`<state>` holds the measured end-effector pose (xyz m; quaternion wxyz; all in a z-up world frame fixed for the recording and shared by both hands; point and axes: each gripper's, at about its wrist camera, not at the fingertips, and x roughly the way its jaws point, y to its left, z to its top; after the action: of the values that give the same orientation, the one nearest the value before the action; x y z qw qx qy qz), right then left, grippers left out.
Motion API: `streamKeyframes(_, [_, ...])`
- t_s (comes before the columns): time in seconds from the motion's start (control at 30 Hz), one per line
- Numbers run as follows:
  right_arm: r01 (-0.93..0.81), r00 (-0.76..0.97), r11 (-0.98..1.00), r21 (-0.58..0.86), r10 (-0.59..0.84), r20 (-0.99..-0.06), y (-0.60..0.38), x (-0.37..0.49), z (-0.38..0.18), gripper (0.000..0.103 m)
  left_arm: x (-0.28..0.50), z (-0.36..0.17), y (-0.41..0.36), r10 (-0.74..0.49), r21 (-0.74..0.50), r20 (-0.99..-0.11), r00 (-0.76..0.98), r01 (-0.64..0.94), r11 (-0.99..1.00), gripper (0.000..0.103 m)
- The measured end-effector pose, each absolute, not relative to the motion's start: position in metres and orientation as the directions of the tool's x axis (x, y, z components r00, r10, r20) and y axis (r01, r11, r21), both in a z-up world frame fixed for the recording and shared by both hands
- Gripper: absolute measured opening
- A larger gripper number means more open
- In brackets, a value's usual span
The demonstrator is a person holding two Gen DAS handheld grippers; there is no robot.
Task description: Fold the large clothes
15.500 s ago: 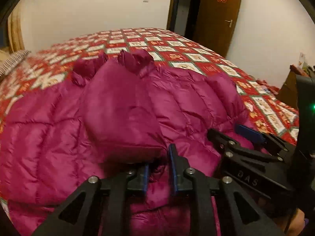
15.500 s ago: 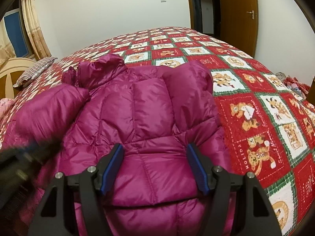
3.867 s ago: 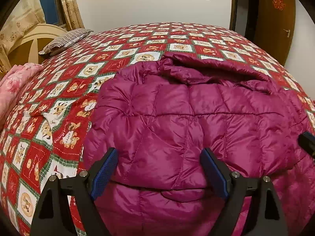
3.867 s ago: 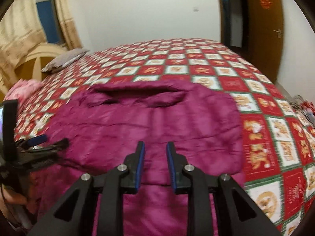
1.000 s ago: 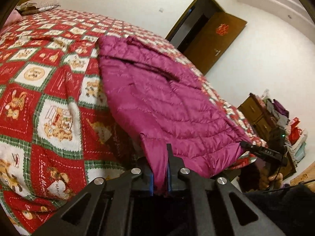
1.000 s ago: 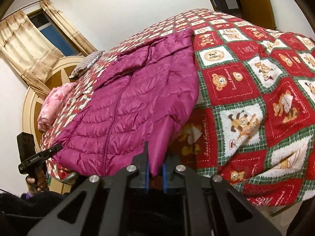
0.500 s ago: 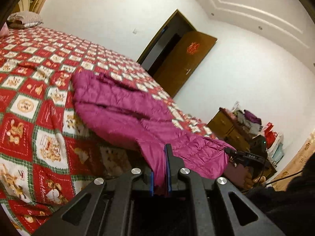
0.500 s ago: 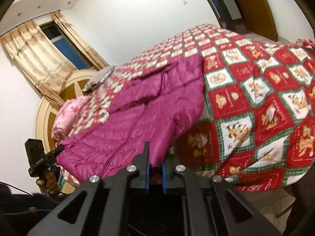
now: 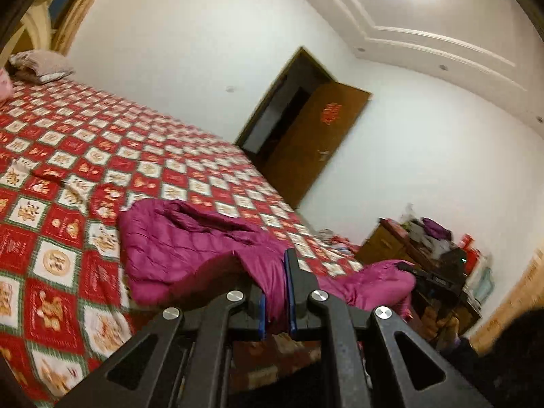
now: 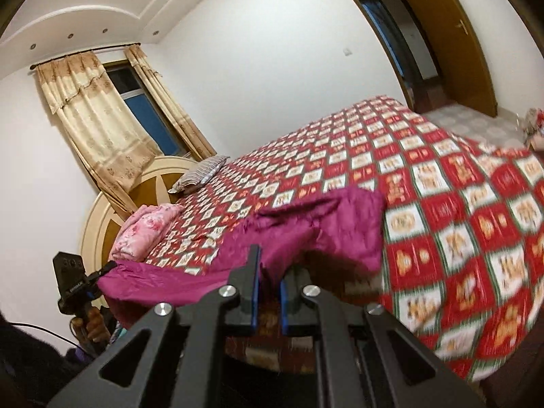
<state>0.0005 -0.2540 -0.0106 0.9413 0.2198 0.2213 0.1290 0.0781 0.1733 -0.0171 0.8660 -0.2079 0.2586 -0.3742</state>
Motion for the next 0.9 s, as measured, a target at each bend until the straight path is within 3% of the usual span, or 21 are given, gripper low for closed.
streamKeyframes(0.17, [-0.141, 0.868, 0.859, 0.493, 0.347, -0.356, -0.268, 0.058, -0.006, 0.012, 0.143, -0.020, 0.166, -0.723, -0.596, -0.362, 0.589, 0.450, 0.665, 0.009])
streamKeyframes(0.43, [-0.061, 0.863, 0.876, 0.479, 0.288, -0.416, -0.288, 0.158, -0.015, 0.012, 0.234, -0.032, 0.143, -0.608, -0.537, -0.472, 0.638, 0.339, 0.772, 0.009])
streamKeyframes(0.7, [0.090, 0.820, 0.905, 0.416, 0.170, -0.547, -0.293, 0.255, -0.072, 0.012, 0.328, -0.099, 0.111, -0.476, -0.468, -0.629, 0.615, 0.190, 0.863, 0.009])
streamKeyframes(0.9, [0.167, 0.783, 0.914, 0.371, 0.106, -0.613, -0.296, 0.300, -0.118, 0.012, 0.370, -0.145, 0.103, -0.433, -0.466, -0.684, 0.587, 0.106, 0.879, 0.009])
